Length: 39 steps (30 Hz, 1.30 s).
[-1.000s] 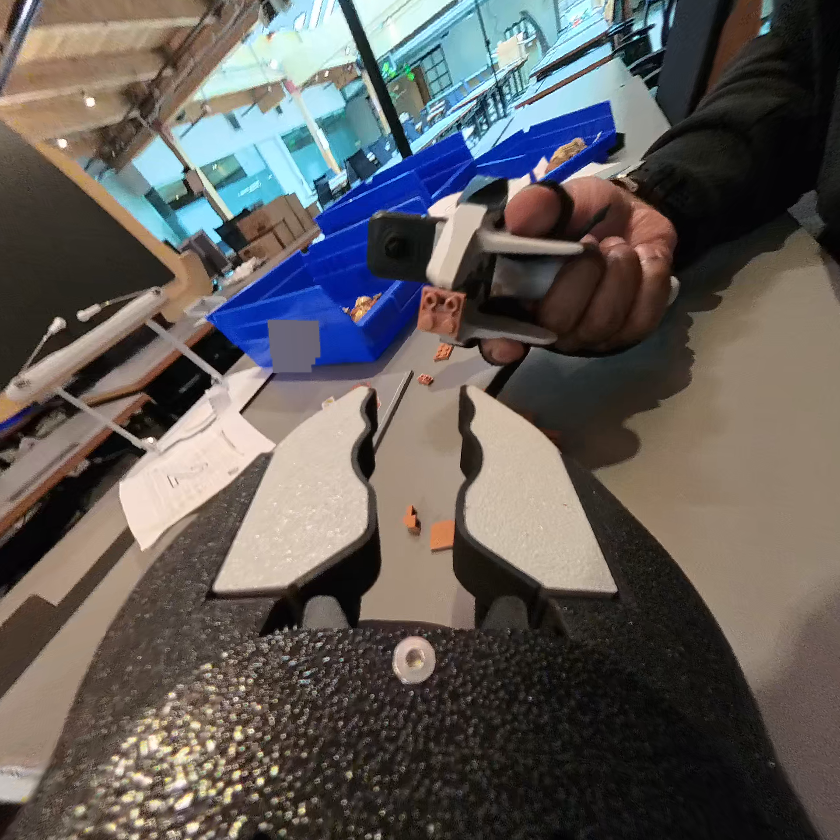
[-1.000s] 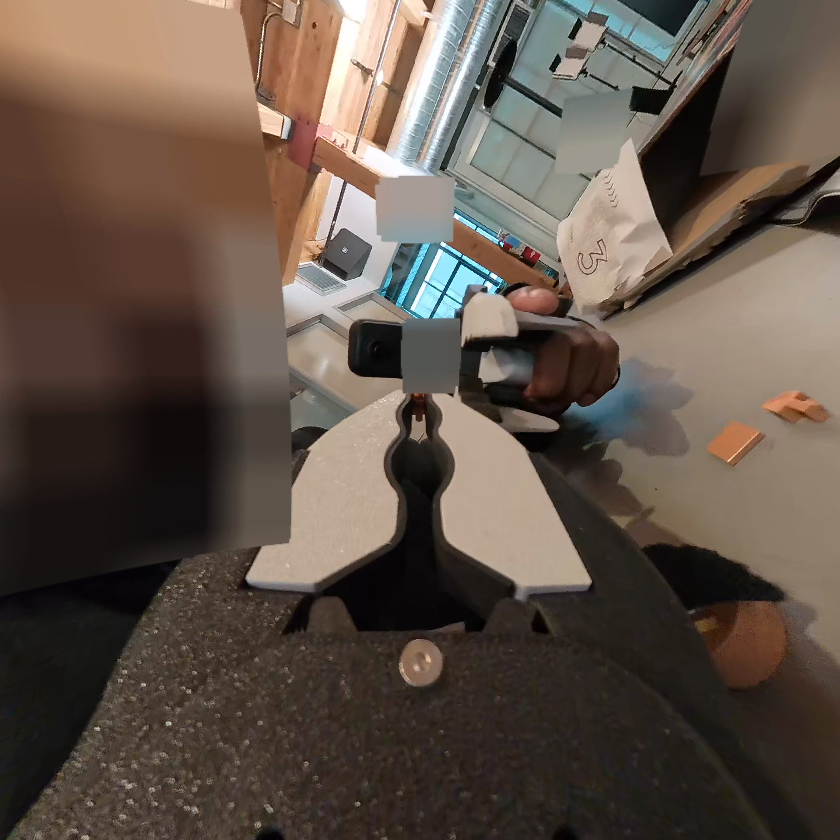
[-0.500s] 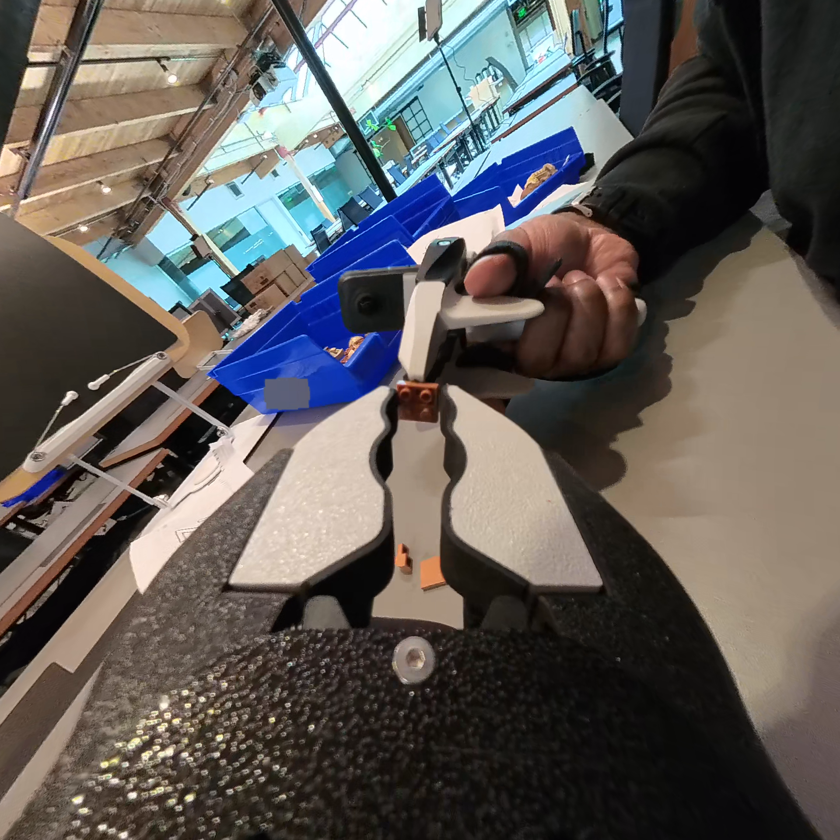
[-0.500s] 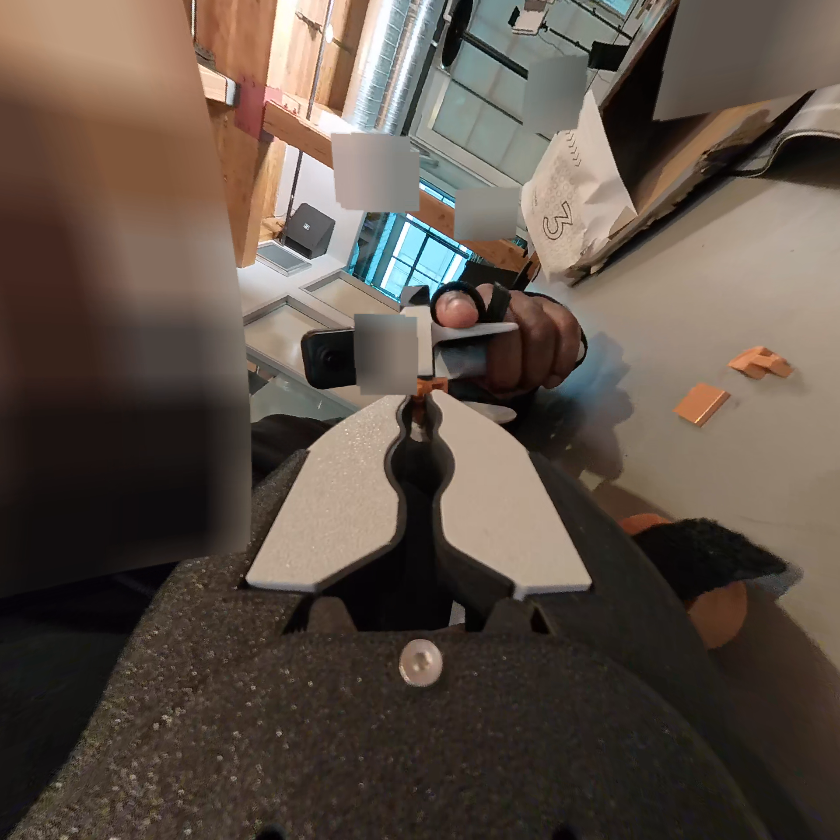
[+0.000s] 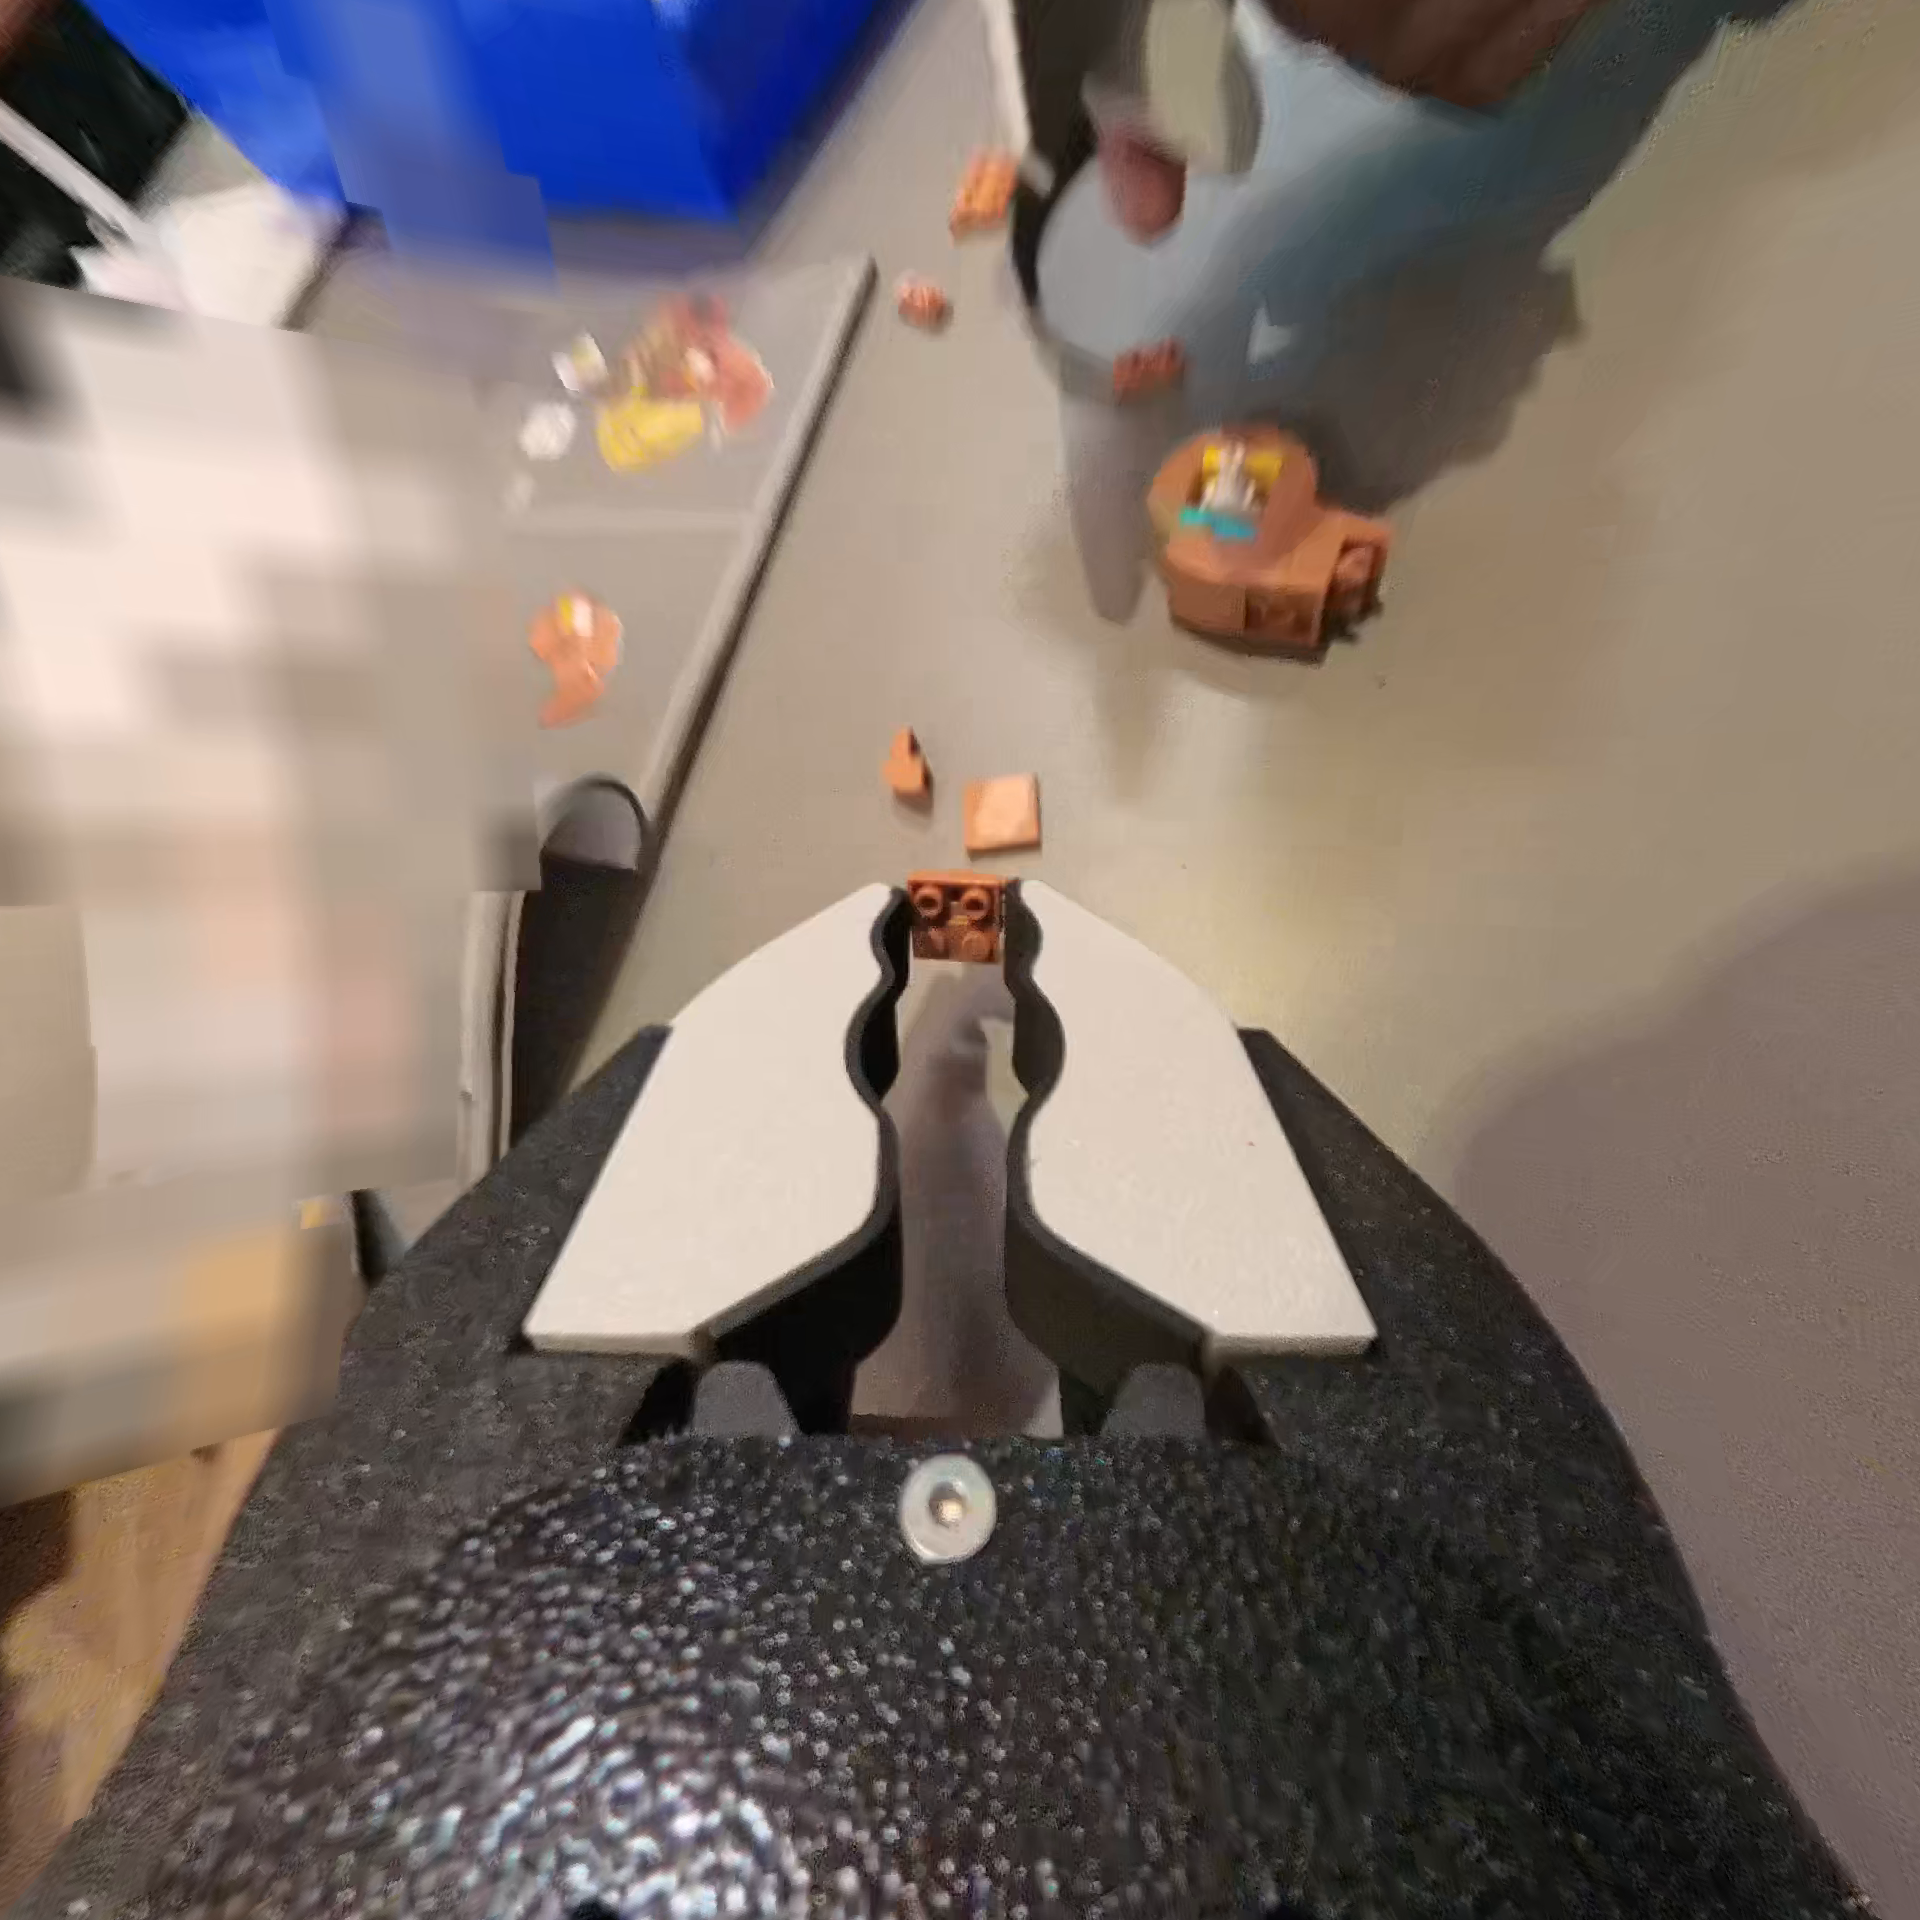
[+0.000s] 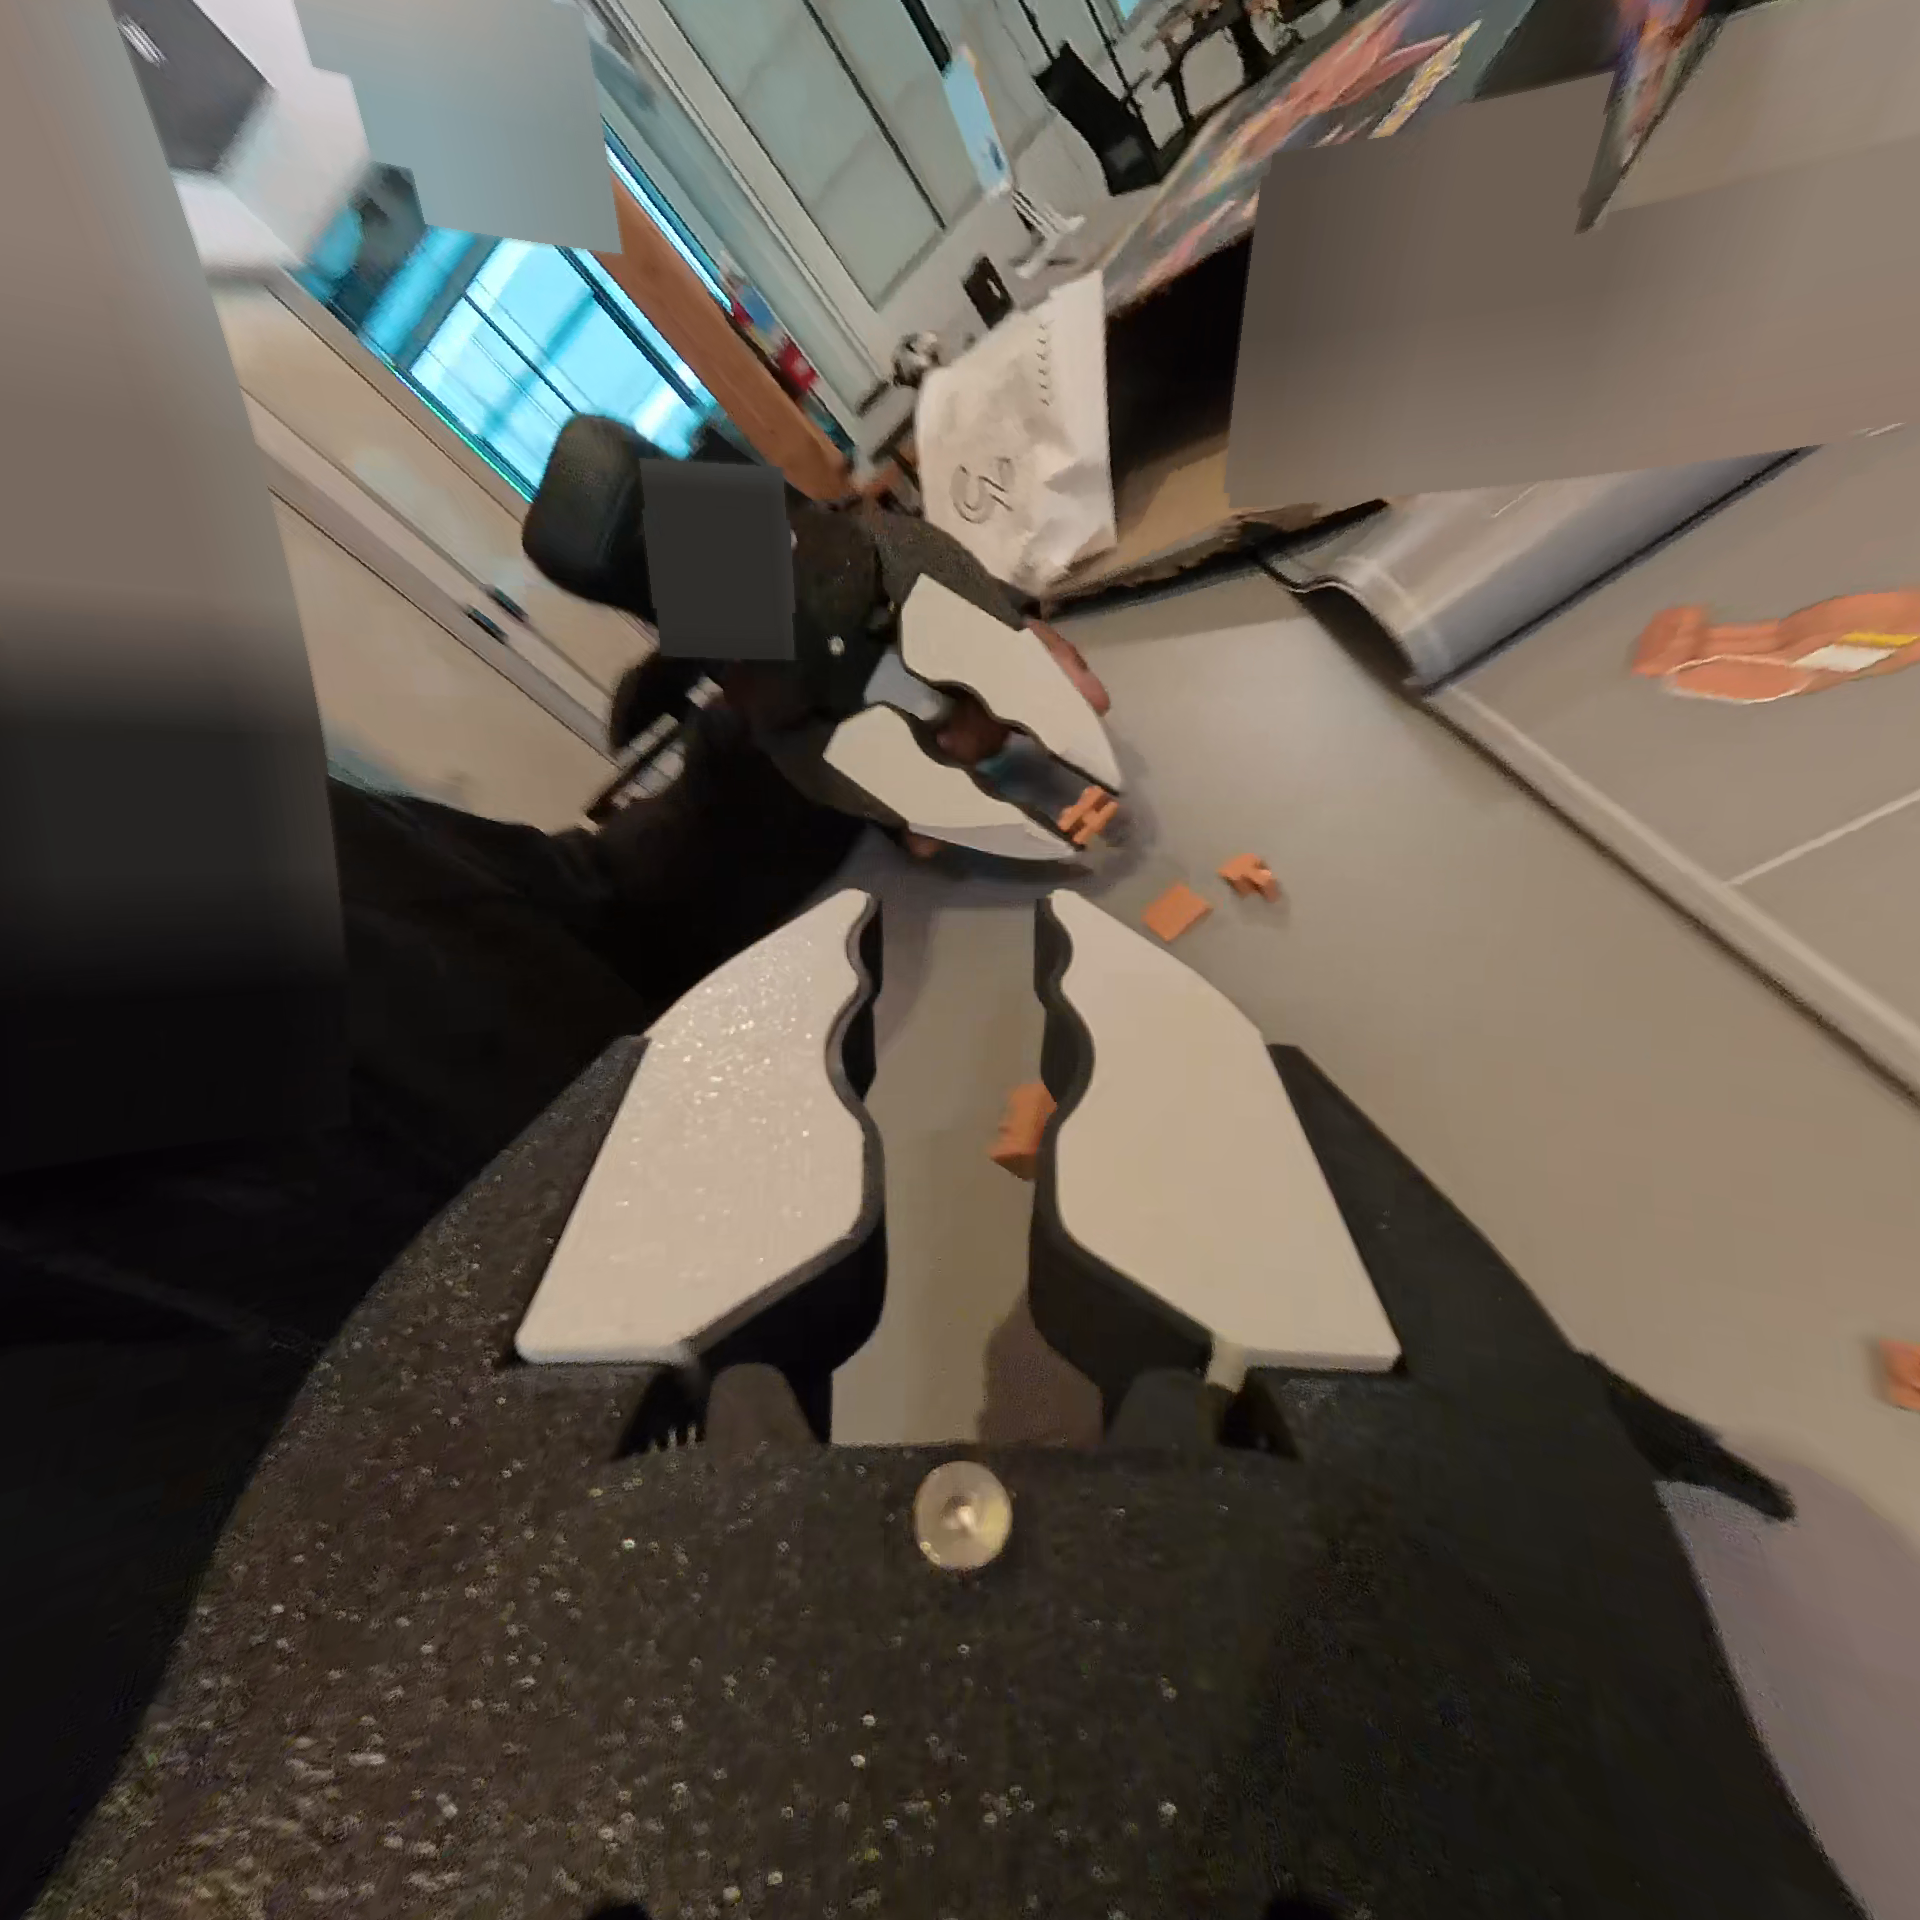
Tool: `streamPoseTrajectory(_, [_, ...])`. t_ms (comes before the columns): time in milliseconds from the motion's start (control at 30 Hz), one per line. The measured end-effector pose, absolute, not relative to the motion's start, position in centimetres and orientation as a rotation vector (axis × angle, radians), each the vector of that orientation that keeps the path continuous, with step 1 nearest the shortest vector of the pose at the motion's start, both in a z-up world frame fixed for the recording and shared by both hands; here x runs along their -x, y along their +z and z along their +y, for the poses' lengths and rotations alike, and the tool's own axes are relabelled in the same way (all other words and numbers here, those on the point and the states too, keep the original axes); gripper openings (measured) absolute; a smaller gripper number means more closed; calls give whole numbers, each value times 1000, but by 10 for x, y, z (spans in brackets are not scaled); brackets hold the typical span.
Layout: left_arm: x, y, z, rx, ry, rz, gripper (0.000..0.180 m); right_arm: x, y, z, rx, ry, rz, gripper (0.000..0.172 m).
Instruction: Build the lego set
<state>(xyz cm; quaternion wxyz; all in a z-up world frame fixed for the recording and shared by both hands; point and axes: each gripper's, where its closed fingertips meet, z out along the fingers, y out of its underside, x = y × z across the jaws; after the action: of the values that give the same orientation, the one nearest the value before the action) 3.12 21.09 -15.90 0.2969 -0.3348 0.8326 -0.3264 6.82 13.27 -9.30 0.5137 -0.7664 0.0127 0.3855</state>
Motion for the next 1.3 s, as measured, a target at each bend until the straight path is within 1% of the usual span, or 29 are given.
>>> streamPoseTrajectory(100, [-31, -172, 215, 934, -796, 2256, 17, -74, -105, 128, 1909, 835, -14, 27])
streamPoseTrajectory(200, [-31, -171, 208, 955, -867, 2264, 17, -74, -115, 123, 1937, 835, -28, 27])
streamPoseTrajectory(433, [-34, -169, 212, 990, -887, 2226, 28, -75, -114, 118, 1911, 868, -33, 27])
streamPoseTrajectory(1000, [-39, -165, 228, 1190, -947, 2136, 27, -80, -112, 118, 1874, 940, 26, 24])
streamPoseTrajectory(1300, [-39, -167, 229, 1197, -940, 2141, 27, -81, -112, 118, 1871, 951, 40, 24])
